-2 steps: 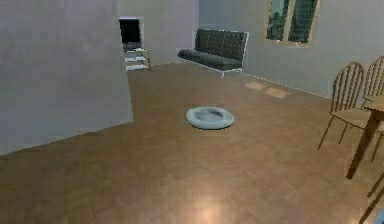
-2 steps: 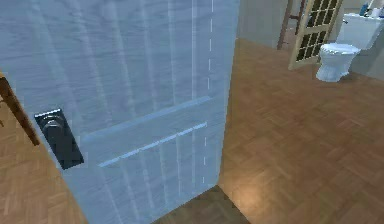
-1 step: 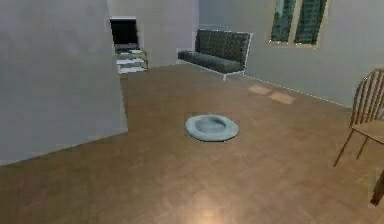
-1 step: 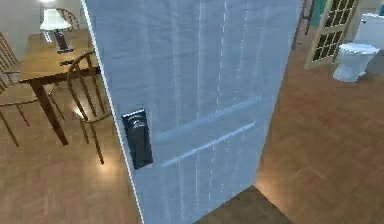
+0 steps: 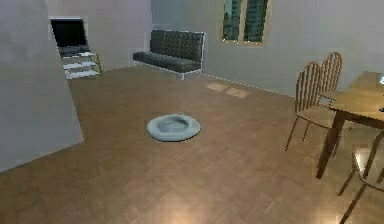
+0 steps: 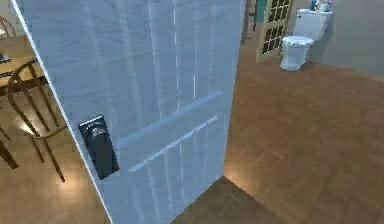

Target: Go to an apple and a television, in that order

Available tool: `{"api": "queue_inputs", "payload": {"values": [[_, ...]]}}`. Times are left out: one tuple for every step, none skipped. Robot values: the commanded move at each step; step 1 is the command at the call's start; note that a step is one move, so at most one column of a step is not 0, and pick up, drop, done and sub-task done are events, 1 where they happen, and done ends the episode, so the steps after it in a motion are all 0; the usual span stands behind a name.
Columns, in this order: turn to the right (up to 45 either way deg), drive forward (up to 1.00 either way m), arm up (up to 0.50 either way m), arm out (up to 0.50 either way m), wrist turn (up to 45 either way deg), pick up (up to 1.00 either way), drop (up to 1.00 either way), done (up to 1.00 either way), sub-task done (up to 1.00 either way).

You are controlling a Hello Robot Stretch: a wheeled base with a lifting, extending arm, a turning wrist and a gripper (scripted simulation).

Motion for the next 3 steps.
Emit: {"api": "queue_inputs", "payload": {"values": [[0.0,0.45,0.00,0.00,0.0,0.00,0.00,0.00,0.00],[18.0,0.00,0.00,0.00,0.0,0.00,0.00,0.00,0.00],[0.0,1.00,0.00,0.00,0.0,0.00,0.00,0.00,0.00]]}}
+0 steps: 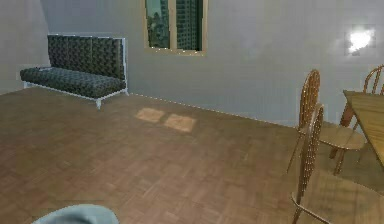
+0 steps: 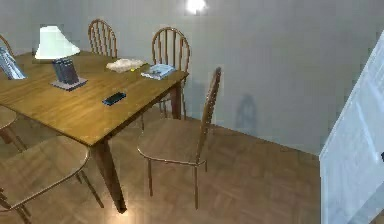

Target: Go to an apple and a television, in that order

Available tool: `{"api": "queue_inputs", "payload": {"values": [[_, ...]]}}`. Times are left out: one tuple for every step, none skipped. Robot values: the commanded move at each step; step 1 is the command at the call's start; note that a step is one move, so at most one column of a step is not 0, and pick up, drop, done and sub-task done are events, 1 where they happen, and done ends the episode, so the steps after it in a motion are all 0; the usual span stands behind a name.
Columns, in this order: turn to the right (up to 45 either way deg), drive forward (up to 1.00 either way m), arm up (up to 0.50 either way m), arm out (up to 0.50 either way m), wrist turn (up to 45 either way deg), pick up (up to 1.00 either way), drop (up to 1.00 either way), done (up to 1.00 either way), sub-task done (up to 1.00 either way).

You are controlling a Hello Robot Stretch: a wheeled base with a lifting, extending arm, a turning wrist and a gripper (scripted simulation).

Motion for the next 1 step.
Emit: {"api": "queue_inputs", "payload": {"values": [[0.0,0.50,0.00,0.00,0.0,0.00,0.00,0.00,0.00]]}}
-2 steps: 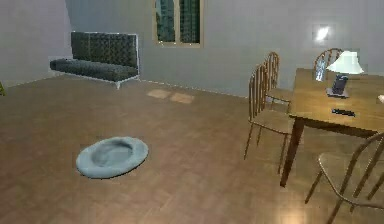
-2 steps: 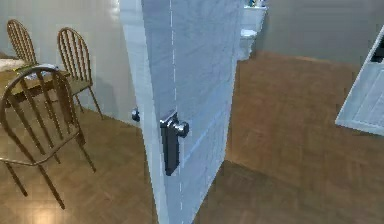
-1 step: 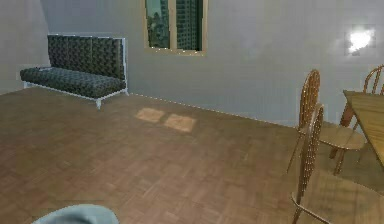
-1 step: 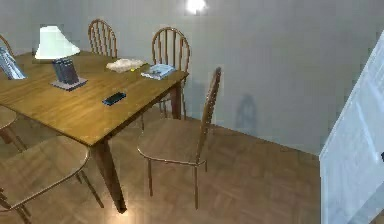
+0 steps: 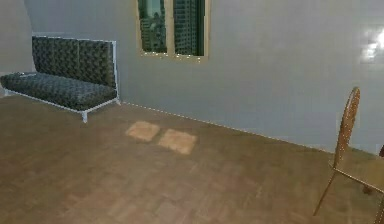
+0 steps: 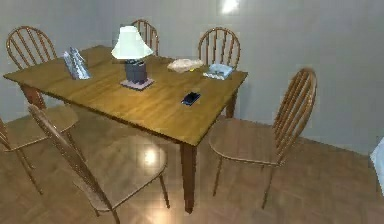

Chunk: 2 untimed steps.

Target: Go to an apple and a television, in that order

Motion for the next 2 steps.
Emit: {"api": "queue_inputs", "payload": {"values": [[-15.0,0.00,0.00,0.00,0.0,0.00,0.00,0.00,0.00],[0.0,0.85,0.00,0.00,0.0,0.00,0.00,0.00,0.00]]}}
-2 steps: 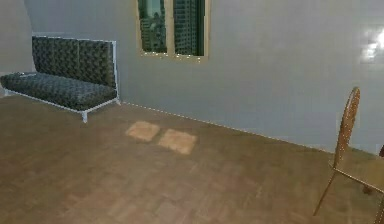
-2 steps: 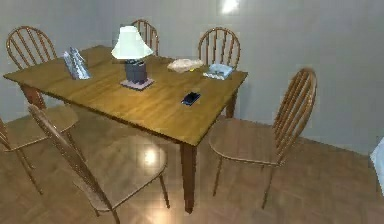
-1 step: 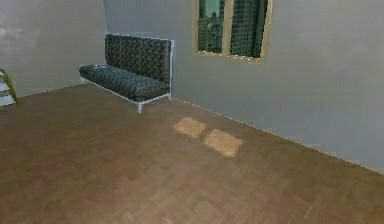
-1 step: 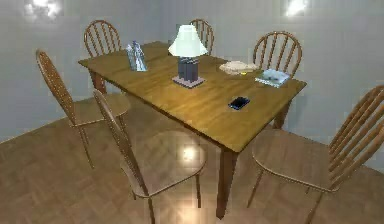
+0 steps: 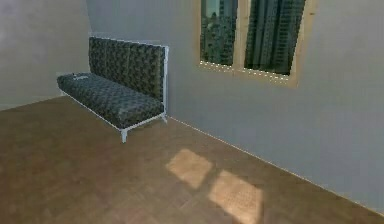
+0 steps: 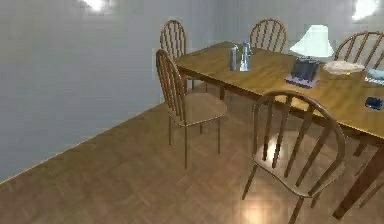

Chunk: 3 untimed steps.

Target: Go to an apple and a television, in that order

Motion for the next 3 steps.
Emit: {"api": "queue_inputs", "payload": {"values": [[-45.0,0.00,0.00,0.00,0.0,0.00,0.00,0.00,0.00],[0.0,0.60,0.00,0.00,0.0,0.00,0.00,0.00,0.00],[-27.0,0.00,0.00,0.00,0.0,0.00,0.00,0.00,0.00]]}}
